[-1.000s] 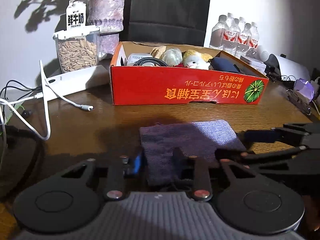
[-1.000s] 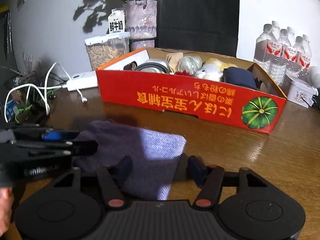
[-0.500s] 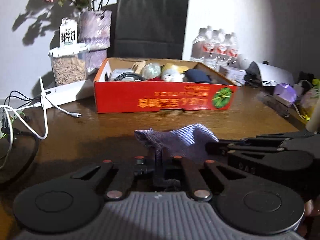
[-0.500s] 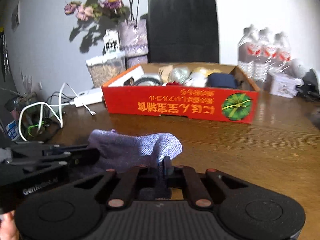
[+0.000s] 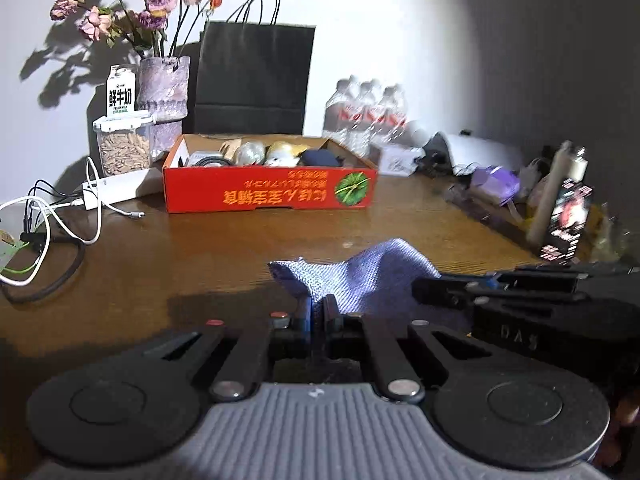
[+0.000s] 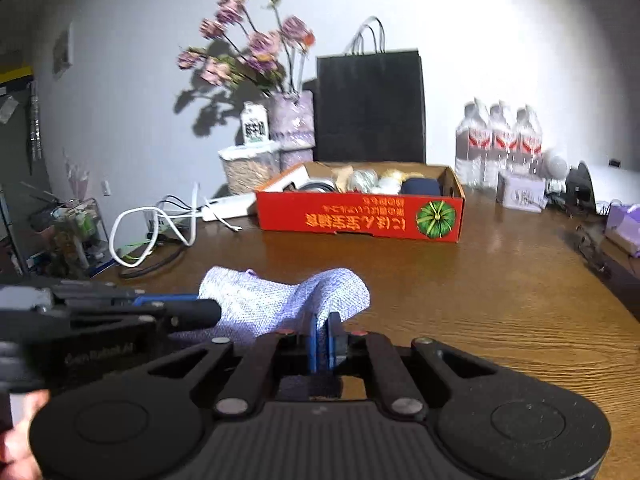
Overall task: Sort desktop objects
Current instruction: 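Grasp the lavender cloth bag with both grippers, then carry the lavender cloth bag into the box and release it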
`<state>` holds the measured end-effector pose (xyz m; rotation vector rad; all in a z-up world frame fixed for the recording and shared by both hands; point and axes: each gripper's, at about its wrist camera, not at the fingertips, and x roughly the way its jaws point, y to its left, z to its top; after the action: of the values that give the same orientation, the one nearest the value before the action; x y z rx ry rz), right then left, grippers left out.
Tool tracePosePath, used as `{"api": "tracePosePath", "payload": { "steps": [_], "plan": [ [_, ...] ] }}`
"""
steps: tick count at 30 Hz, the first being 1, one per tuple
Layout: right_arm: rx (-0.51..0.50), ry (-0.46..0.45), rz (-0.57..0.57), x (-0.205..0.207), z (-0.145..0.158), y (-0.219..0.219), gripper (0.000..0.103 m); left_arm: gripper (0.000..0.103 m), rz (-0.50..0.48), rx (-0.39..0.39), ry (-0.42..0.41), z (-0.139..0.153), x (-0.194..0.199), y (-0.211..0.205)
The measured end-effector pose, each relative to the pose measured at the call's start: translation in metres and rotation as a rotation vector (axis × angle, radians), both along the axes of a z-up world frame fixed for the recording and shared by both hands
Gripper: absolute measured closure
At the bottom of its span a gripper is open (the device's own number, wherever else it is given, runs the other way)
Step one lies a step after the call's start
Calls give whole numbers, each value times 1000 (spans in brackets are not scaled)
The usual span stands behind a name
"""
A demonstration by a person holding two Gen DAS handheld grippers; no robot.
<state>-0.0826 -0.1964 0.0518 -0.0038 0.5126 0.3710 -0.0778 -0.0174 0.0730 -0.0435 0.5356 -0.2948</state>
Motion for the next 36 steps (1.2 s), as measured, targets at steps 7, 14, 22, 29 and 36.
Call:
{"api": "tracePosePath", "payload": {
  "steps": [7,14,22,29,36],
  "plan": [
    [0,-7,-1,0,5,2,99,96,7,19,-33,4,-5,-3],
    [-15,-26,4,37,19,6,99,96,17,1,-54,17,24,9],
    [-38,-123,38,139,82,20,98,96,13,1,-132,74,126,21],
    [-40,-53,100,248,120,35,98,96,44,-31,-32,109,244,40],
    [-87,153,84,349,86,57,98,96,83,49,106,84,335,44]
  ]
}}
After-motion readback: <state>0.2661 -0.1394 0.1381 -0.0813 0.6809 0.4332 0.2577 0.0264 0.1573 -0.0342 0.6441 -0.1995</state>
